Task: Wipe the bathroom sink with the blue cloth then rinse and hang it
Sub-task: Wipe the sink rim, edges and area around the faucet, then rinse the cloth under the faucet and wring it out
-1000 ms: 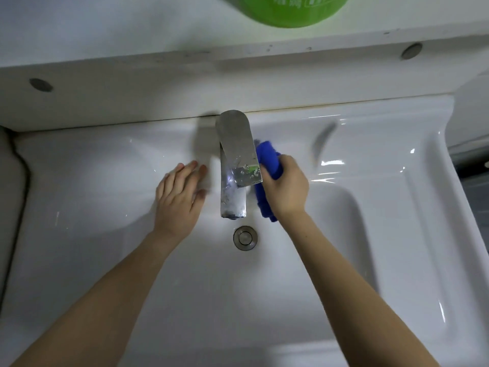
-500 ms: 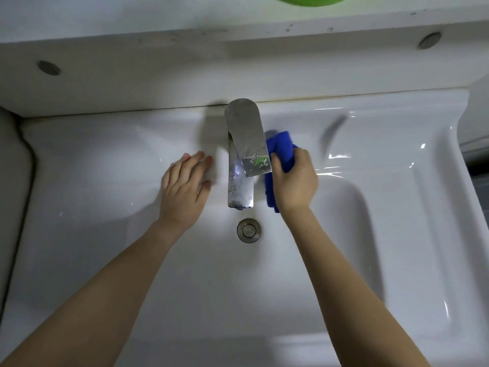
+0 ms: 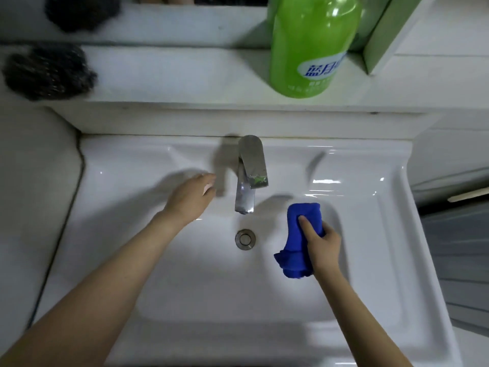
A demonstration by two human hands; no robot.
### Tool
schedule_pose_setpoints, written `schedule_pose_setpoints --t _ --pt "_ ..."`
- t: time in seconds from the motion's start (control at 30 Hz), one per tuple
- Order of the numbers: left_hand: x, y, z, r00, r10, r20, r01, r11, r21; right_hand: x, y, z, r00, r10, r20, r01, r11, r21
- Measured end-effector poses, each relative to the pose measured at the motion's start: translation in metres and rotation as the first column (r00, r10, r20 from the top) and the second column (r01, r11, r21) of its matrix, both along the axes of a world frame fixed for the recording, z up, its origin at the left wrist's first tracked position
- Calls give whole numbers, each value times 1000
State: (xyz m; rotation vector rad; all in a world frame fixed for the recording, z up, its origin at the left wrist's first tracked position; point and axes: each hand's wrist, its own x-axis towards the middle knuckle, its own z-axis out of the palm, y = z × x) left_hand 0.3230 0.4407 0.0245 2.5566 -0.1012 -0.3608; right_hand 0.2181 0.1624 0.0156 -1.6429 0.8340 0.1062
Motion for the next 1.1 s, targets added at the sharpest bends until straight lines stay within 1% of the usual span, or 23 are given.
schedule_pose_setpoints --t 0.07,0.1,0.13,0.2,0.27,0.3,0.33,0.37,0.43,0.53,0.8,0.9,0.93,0.97,1.03,1.1 --pt "-16 -10 34 986 162 43 -152 973 -176 -8 -3 20 999 -52 4 51 991 121" --pt "-25 -17 48 973 227 44 -206 937 -283 -11 -4 29 998 -63 2 62 983 170" --pt "-34 -25 61 961 277 16 -248 882 -401 -15 -3 36 998 -63 -1 62 976 209" --pt "-45 -44 81 937 331 -115 -333 738 -587 -23 0 44 999 -47 -14 49 963 264" --pt "-47 -63 92 901 334 -278 -431 605 -670 -31 4 46 999 -28 -22 34 953 302" --pt "-46 -72 95 880 320 -350 -474 559 -681 -35 7 45 999 -28 -29 36 947 320" --pt "-44 -80 96 863 305 -404 -506 536 -676 -39 9 43 999 -32 -38 42 942 332" --pt "-41 -86 96 852 296 -433 -522 543 -657 -42 11 41 998 -32 -46 46 940 339" --pt "-37 -96 94 844 296 -448 -533 558 -636 -47 14 36 998 -28 -59 46 939 340" --pt "-33 -104 95 822 324 -468 -569 501 -653 -51 15 31 997 -8 -70 31 943 330" --pt "-10 -100 106 812 304 -499 -582 493 -646 -43 13 35 999 19 -46 -4 951 311" --pt "-8 -94 109 834 242 -495 -539 547 -641 -36 17 36 999 36 -36 -22 946 324" --pt "-9 -90 108 836 230 -499 -534 552 -640 -33 19 34 998 44 -40 -29 943 332" --pt "-11 -84 107 835 237 -496 -536 552 -639 -31 22 31 998 56 -43 -38 938 345" --pt "-17 -67 98 829 310 -466 -558 527 -641 -24 31 23 996 82 -42 -61 927 371" --pt "-24 -47 76 795 427 -430 -601 461 -653 -14 46 12 992 122 -31 -100 915 390"
